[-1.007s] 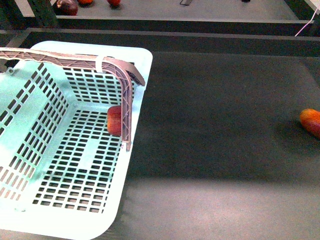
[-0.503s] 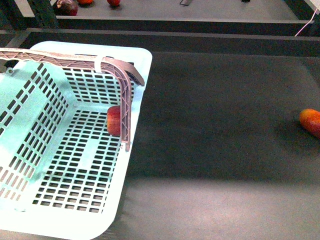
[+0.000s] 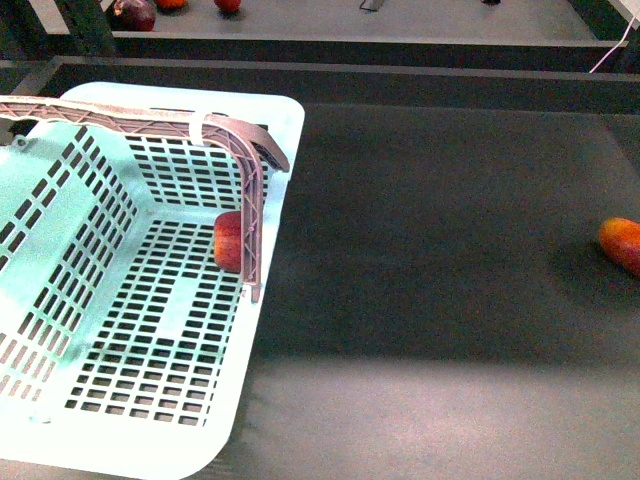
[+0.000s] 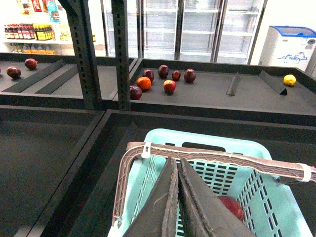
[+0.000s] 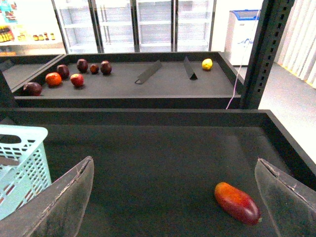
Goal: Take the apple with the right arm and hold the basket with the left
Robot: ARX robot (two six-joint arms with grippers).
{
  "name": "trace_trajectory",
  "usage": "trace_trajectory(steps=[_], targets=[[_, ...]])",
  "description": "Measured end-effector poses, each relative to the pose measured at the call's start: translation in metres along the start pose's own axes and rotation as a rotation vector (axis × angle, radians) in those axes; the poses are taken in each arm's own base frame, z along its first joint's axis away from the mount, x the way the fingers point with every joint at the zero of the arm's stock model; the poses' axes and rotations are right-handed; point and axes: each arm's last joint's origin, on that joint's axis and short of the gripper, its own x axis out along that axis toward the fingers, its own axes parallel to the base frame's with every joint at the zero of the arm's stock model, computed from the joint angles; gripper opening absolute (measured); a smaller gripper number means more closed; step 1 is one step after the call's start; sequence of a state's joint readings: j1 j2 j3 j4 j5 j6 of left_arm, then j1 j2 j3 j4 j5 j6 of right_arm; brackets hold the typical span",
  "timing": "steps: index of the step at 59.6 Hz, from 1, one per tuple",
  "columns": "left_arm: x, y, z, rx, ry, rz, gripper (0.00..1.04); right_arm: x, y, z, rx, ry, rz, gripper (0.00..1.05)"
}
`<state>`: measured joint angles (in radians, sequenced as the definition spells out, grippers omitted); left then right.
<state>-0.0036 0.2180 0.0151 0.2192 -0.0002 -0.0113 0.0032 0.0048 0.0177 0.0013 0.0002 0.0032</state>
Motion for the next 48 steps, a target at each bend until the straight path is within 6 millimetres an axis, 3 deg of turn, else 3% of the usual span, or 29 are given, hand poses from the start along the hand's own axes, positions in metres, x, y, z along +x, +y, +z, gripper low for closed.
trace_trajectory(steps=[15, 42, 48], targets=[[-0.013, 0.0, -0.003, 0.0, 0.009, 0.0, 0.03, 0.0, 0.0, 0.0, 0.0, 0.0, 0.0, 0.96], [-0.014, 0.0, -0.003, 0.0, 0.005, 0.0, 0.03, 0.0, 0.0, 0.0, 0.0, 0.0, 0.0, 0.96], [-0.014, 0.0, -0.003, 0.0, 0.005, 0.0, 0.17, 0.0, 0.0, 0.0, 0.0, 0.0, 0.0, 0.96]])
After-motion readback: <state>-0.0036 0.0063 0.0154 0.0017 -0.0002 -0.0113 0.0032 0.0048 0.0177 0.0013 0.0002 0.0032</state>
